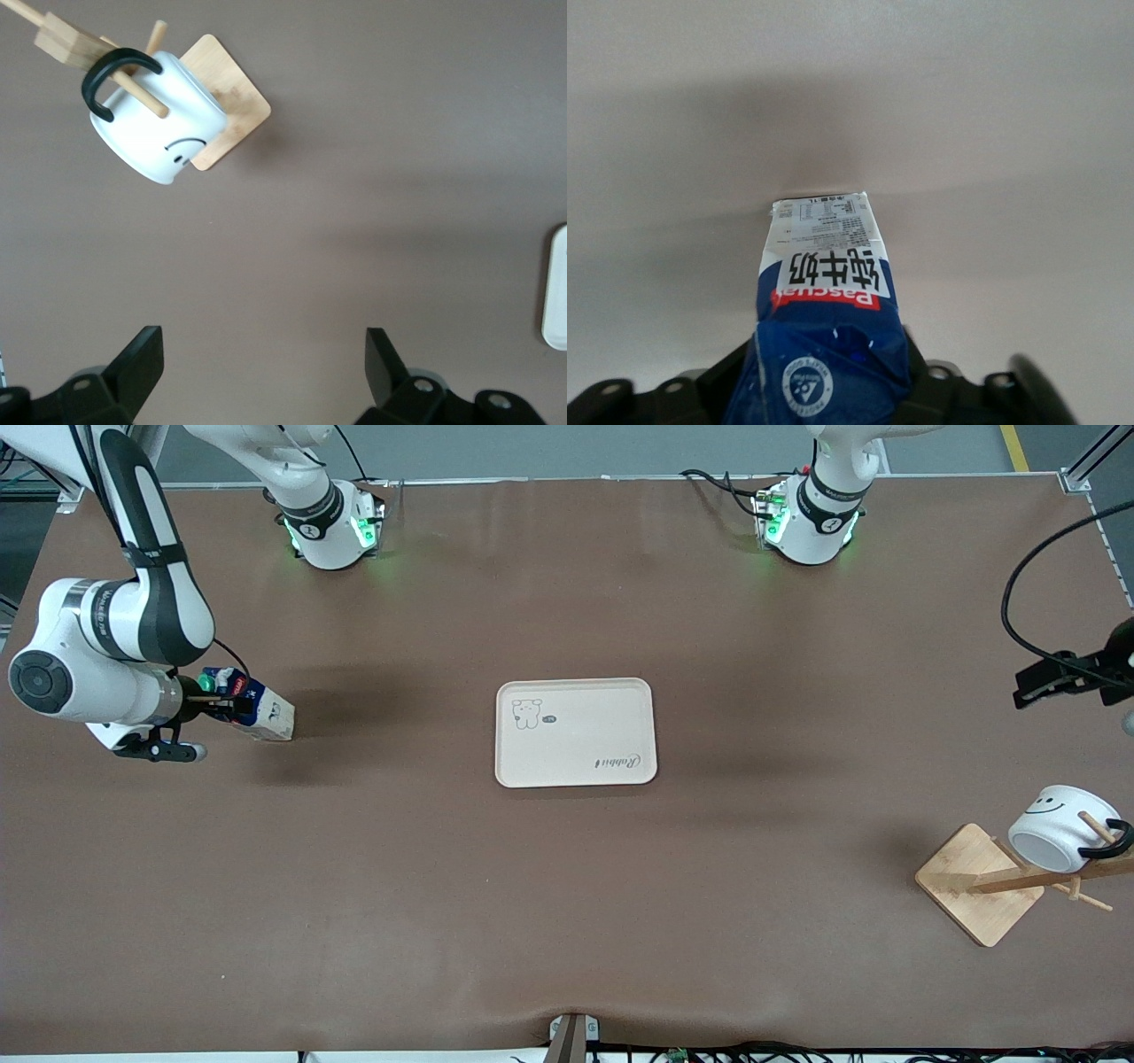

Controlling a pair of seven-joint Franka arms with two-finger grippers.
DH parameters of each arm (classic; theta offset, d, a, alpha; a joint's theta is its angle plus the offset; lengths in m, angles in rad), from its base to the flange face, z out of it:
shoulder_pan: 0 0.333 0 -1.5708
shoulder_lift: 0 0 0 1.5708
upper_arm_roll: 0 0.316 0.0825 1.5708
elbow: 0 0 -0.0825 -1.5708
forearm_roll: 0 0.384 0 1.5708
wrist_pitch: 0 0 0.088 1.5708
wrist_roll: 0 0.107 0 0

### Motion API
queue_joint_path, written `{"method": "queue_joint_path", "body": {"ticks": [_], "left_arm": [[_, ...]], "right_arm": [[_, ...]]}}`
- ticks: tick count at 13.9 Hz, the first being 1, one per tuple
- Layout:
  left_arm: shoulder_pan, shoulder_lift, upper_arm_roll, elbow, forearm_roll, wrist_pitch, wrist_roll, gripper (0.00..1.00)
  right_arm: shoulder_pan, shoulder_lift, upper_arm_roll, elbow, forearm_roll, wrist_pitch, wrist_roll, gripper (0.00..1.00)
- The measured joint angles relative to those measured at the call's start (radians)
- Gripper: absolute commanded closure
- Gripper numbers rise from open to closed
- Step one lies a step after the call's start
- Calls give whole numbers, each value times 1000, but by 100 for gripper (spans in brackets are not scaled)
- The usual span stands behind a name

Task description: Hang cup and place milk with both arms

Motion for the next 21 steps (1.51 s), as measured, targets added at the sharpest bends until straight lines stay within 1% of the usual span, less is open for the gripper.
{"method": "queue_joint_path", "body": {"ticks": [2, 3, 5, 8, 11, 21], "left_arm": [[-44, -39, 33, -24, 0, 1, -3, 0], [-51, -52, 38, -32, 0, 1, -4, 0], [-53, -67, 40, -50, 0, 11, -4, 0], [-53, -90, 41, -114, -4, 86, -7, 0], [-53, -120, 43, -158, -35, 104, -24, 0], [-54, -116, 44, -151, -37, 112, -24, 0]], "right_arm": [[-2, 1, 0, -11, 0, 7, 0, 0], [-2, 2, 0, -14, 0, 8, 0, 0], [-3, 2, 0, -14, 0, 9, 0, 0], [-3, 2, 0, -14, 0, 10, 0, 0], [-3, 2, 0, -14, 0, 11, 0, 0], [-3, 2, 0, -14, 0, 11, 0, 0]]}}
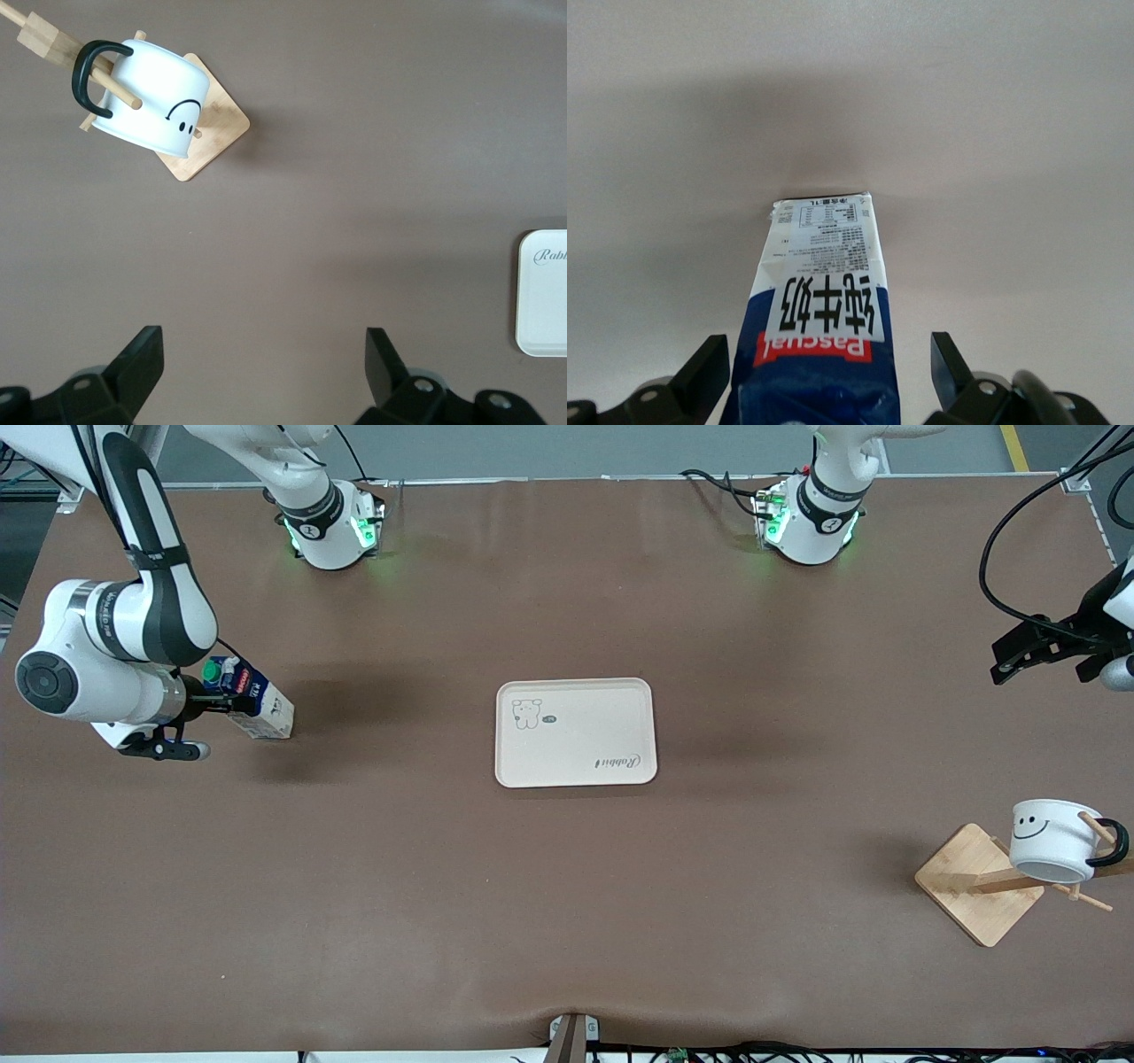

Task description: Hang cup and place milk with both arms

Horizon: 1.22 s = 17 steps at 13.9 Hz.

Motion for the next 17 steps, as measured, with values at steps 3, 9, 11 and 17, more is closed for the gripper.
{"method": "queue_joint_path", "body": {"ticks": [3, 9, 11, 17], "left_arm": [[0, 5, 0, 2, 0, 1, 0, 0], [2, 5, 8, 2, 0, -4, 0, 0], [2, 5, 8, 2, 0, -10, 0, 0], [-3, 6, 7, 3, 0, -41, 0, 0]], "right_arm": [[0, 0, 0, 0, 0, 0, 0, 0], [0, -1, 0, 6, 0, 3, 0, 0], [0, -1, 0, 13, 0, 1, 0, 0], [18, 3, 18, 332, 1, -204, -13, 0]]}}
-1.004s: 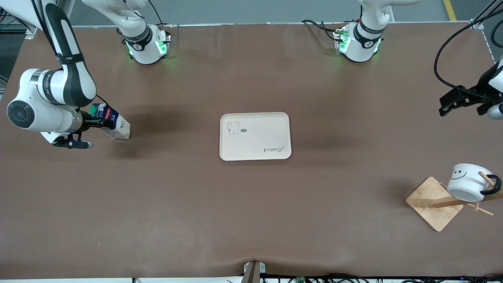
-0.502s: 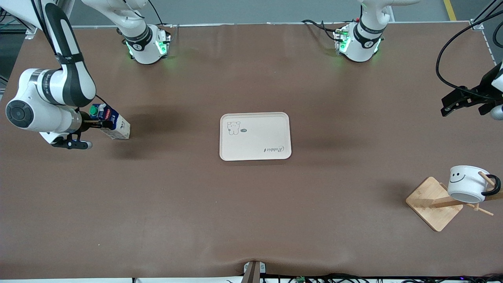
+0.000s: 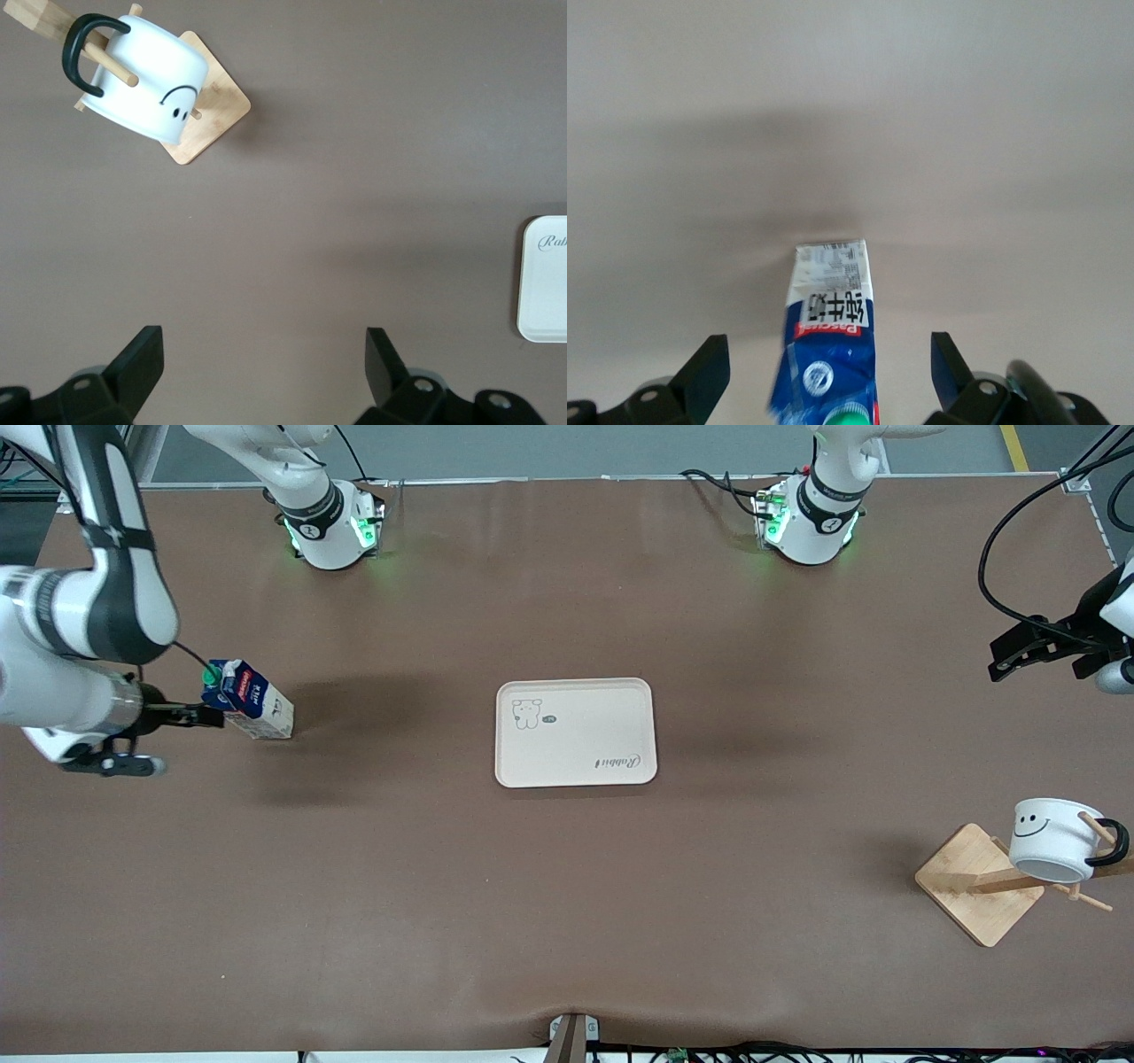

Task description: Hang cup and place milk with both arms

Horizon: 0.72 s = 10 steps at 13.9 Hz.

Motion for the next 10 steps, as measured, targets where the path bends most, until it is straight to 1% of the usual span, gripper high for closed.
{"method": "queue_joint_path", "body": {"ticks": [2, 3, 4, 7, 8, 10], "left_arm": [[-4, 0, 0, 0, 0, -3, 0, 0], [-5, 0, 0, 0, 0, -4, 0, 0], [-5, 0, 0, 0, 0, -4, 0, 0], [-6, 0, -1, 0, 0, -8, 0, 0], [-6, 0, -2, 0, 0, -18, 0, 0], [-6, 0, -4, 1, 0, -37, 0, 0]], "right_arm": [[32, 18, 3, 216, 1, -140, 0, 0], [45, 30, 3, 297, 1, -183, 0, 0], [55, 44, 4, 352, 1, -200, 0, 0], [69, 73, 3, 446, -1, -214, 11, 0], [75, 70, 3, 473, -2, -234, 27, 0], [77, 41, 2, 506, -2, -321, 47, 0]]}}
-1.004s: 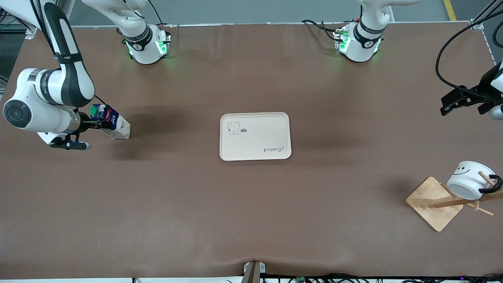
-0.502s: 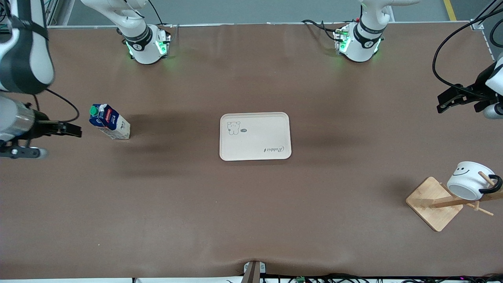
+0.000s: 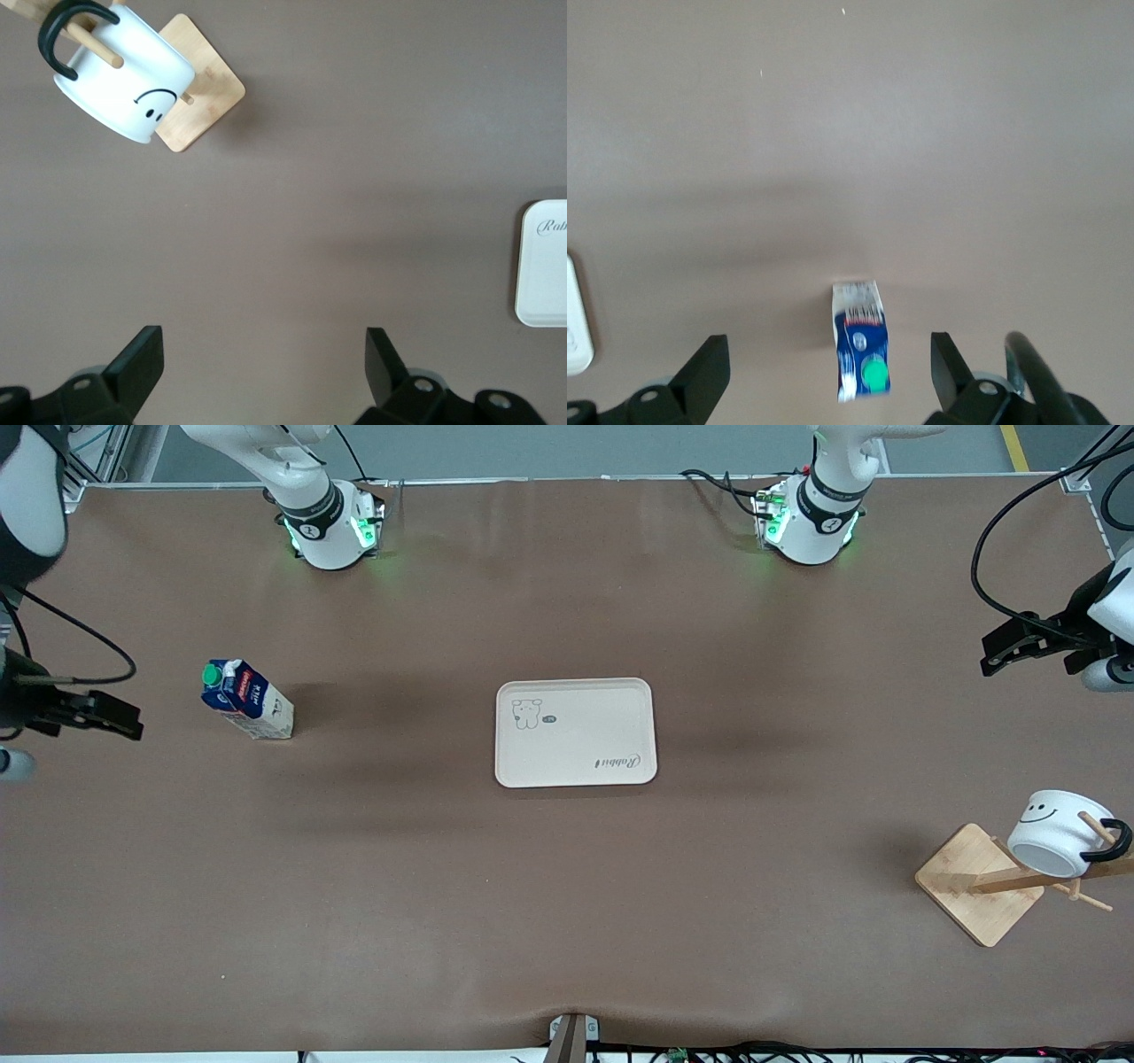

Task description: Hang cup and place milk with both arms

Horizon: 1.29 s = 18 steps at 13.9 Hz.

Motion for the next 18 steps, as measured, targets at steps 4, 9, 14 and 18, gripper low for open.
{"method": "queue_joint_path", "body": {"ticks": [4, 9, 14, 18], "left_arm": [[-2, 0, -19, 0, -1, -8, -7, 0], [-3, 0, -44, -4, -1, -11, -61, 0], [-1, 0, -70, -5, -1, -11, -100, 0], [1, 0, -70, -5, -1, -6, -100, 0]], "right_arm": [[37, -65, 1, -39, 8, -106, 24, 0], [32, -248, -7, -318, 73, 95, 31, 0], [16, -297, -18, -317, 90, 66, 30, 0], [14, -297, -18, -306, 89, 63, 30, 0]]}}
